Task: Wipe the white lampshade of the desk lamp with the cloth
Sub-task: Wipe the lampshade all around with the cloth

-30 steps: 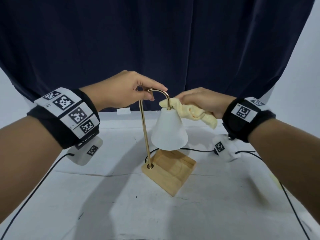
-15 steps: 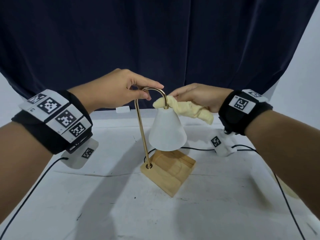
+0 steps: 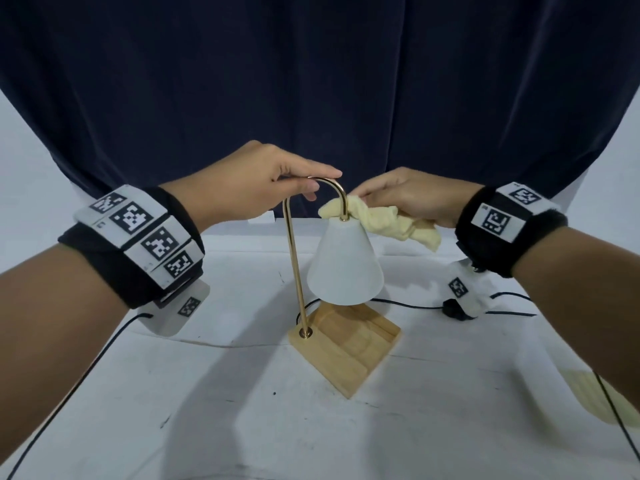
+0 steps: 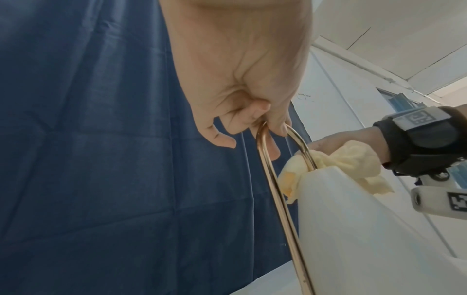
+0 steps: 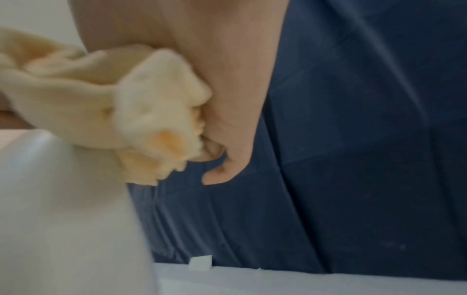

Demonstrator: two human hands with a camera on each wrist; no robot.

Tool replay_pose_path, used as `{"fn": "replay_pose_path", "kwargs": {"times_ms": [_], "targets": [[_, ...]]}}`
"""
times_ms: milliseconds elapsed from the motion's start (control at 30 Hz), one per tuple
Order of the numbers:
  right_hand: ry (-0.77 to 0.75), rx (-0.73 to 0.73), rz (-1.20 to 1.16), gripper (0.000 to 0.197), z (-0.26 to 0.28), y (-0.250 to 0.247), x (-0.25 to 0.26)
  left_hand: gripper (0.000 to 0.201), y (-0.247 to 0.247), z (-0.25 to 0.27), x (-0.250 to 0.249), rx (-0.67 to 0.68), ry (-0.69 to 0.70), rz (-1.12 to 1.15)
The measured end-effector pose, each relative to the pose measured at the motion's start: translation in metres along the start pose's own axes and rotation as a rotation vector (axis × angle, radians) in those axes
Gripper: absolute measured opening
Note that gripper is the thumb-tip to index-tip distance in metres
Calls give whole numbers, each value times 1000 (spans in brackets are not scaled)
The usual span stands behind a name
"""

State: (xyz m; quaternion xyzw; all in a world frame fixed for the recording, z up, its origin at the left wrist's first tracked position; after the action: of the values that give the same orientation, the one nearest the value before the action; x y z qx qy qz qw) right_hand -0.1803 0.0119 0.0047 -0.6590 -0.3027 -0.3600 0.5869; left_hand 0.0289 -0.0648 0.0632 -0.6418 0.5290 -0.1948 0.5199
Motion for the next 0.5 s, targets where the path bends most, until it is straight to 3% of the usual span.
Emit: {"fn": "replay_pose_path", "kwargs": {"times_ms": [500], "targets": [[32, 79, -42, 34, -7, -2, 3, 37, 1, 2, -7, -16, -13, -25]]}}
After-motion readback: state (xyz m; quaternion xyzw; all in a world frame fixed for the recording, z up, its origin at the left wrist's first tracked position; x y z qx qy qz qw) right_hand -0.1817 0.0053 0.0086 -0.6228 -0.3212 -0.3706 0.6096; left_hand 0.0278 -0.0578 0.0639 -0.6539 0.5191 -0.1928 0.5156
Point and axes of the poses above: each hand's wrist, its own z-axis away from the middle knuckle, its own y-axis out of the palm, x = y × z, the point moved 4 cm from there along -z, towards the middle knuckle, and after that the axes turned 7 degrees about -x, right-handed, at the moved point
